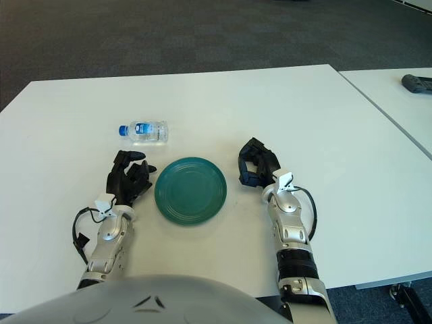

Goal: Put the bottle into the plate.

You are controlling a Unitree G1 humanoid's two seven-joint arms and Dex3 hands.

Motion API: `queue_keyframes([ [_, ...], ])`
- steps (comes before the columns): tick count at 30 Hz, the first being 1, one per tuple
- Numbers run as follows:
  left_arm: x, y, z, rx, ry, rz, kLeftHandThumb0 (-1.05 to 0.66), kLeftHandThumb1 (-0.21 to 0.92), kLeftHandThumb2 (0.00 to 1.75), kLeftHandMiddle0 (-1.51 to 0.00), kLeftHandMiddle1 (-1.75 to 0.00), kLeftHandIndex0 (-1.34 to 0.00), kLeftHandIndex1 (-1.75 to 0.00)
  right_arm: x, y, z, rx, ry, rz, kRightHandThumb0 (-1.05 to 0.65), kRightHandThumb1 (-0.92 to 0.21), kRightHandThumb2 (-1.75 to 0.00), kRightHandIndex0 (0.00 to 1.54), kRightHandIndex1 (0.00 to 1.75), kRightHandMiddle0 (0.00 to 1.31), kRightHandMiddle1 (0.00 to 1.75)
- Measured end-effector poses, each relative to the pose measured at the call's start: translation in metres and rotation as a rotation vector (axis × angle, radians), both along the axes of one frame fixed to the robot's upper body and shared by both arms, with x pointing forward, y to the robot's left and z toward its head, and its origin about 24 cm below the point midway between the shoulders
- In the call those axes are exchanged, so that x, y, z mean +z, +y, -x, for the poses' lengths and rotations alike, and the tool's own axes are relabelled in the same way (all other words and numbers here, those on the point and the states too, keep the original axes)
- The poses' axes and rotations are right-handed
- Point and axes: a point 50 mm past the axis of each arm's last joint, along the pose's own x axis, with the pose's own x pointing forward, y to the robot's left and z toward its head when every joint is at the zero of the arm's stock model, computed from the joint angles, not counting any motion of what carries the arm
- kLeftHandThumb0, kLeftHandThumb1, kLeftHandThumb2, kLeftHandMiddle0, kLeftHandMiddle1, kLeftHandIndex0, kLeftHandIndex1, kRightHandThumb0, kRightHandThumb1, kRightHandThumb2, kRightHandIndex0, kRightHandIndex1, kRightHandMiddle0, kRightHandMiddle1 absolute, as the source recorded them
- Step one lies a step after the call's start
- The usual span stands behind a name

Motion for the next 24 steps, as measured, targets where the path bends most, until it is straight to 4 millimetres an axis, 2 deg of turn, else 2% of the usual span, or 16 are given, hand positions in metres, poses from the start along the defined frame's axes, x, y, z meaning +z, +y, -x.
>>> queue_keyframes([
  [24,0.005,0.0025,-0.0001,0.013,0.003,0.001,-0.39,0.67,0.86,-0.62,-1.43,-0.35,-1.74,-0.0011,0.0007,-0.0038,0.01,-0.007,-0.01,-0.44,-0.46,-1.14,1.09,1.75,0.5,1.75],
])
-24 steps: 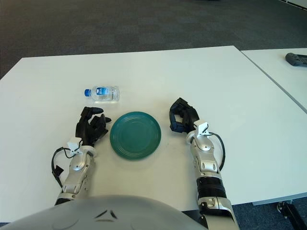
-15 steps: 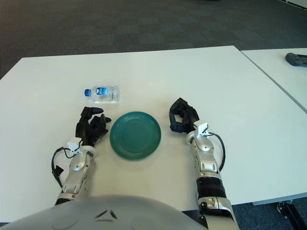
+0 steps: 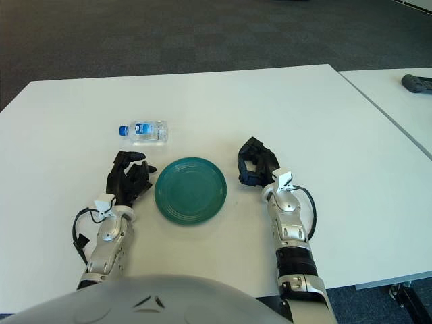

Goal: Put the bottle into the plate.

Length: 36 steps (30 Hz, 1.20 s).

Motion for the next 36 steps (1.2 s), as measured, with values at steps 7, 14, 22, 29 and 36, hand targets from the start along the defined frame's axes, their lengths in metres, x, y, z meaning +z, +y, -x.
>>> queue_keyframes([
  [7,0.01,0.006,0.0,0.026,-0.026,-0.003,-0.39,0.68,0.85,-0.64,-1.42,-0.35,-1.74,-0.001,0.001,-0.002,-0.007,-0.001,0.01,-0.44,-0.45,-1.14,1.09,1.75,0.51,1.75],
  [14,0.021,0.01,-0.004,0.035,-0.073,-0.052,-0.38,0.71,0.79,-0.61,-1.38,-0.34,-1.72,-0.001,0.002,-0.004,-0.011,0.001,0.009,-0.44,-0.45,-1.15,1.09,1.75,0.51,1.75],
  [22,0.034,0.03,-0.01,0.036,-0.133,-0.509,-0.36,0.91,0.52,-0.43,-1.22,-0.22,-1.73,0.002,0.002,-0.006,-0.01,-0.016,0.009,-0.44,-0.46,-1.13,1.07,1.75,0.5,1.75],
  [29,0.04,0.05,-0.017,0.041,-0.106,-0.939,-0.77,0.92,0.57,-0.31,-0.66,-0.12,-1.14,0.002,0.002,-0.006,-0.015,-0.015,0.009,-0.44,-0.46,-1.13,1.08,1.75,0.5,1.75],
  [36,0.059,0.064,-0.045,0.04,-0.09,-1.391,-0.95,0.92,0.51,-0.23,-0.16,-0.01,-0.88,-0.001,0.001,-0.008,-0.027,-0.007,0.01,-0.44,-0.46,-1.13,1.09,1.75,0.5,1.75],
])
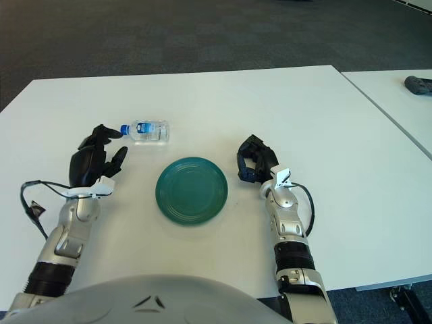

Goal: Put the bottle into the plate.

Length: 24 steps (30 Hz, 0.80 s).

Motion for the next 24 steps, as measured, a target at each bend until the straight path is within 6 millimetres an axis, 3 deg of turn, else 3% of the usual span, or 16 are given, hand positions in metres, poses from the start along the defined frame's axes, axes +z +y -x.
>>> queue_keyframes([
  [5,0.025,-0.007,-0.029,-0.011,0.016,-0.192,-1.03,0.92,0.54,-0.05,-0.02,0.0,-0.46,-0.001,0.0,0.0,-0.002,0.005,0.002,-0.44,-0.47,-1.12,1.09,1.75,0.5,1.75],
  [11,0.037,-0.025,-0.058,-0.062,0.076,-0.299,-1.05,0.92,0.68,0.0,0.0,0.0,-0.09,0.0,0.001,-0.001,0.005,0.001,0.002,-0.44,-0.47,-1.12,1.09,1.75,0.5,1.75],
  [17,0.023,-0.026,-0.079,-0.094,0.186,-0.387,-1.05,0.92,0.8,0.0,0.0,0.0,-0.01,0.001,-0.001,0.0,0.007,-0.006,0.009,-0.43,-0.47,-1.12,1.1,1.75,0.5,1.75],
  [24,0.007,-0.02,-0.089,-0.11,0.304,-0.448,-1.05,0.92,0.88,0.0,0.0,0.0,0.0,0.0,-0.002,0.002,0.005,-0.006,0.009,-0.44,-0.47,-1.12,1.1,1.75,0.5,1.75],
])
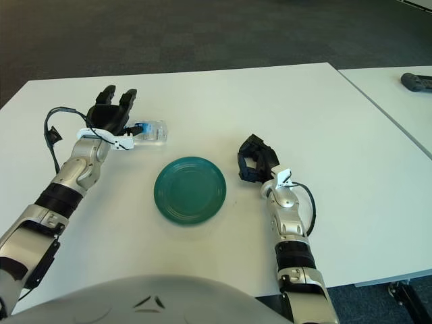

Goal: Put the bottle into the plate.

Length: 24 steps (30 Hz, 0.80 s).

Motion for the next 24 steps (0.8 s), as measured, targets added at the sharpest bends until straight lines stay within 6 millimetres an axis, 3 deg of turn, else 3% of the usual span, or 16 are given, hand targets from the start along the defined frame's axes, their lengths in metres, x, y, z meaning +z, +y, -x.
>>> queue_keyframes([
  [8,-0.005,-0.006,-0.005,-0.023,0.033,-0.047,-1.05,0.92,0.92,0.0,0.0,0.0,0.0,-0.001,0.0,0.001,-0.004,-0.009,-0.001,-0.44,-0.45,-1.14,1.11,1.75,0.51,1.75],
  [24,-0.015,-0.018,-0.006,-0.052,0.113,-0.024,-1.05,0.92,0.7,0.0,0.0,0.0,0.0,-0.003,0.006,0.007,0.014,-0.038,0.008,-0.45,-0.42,-1.18,1.11,1.75,0.53,1.75],
])
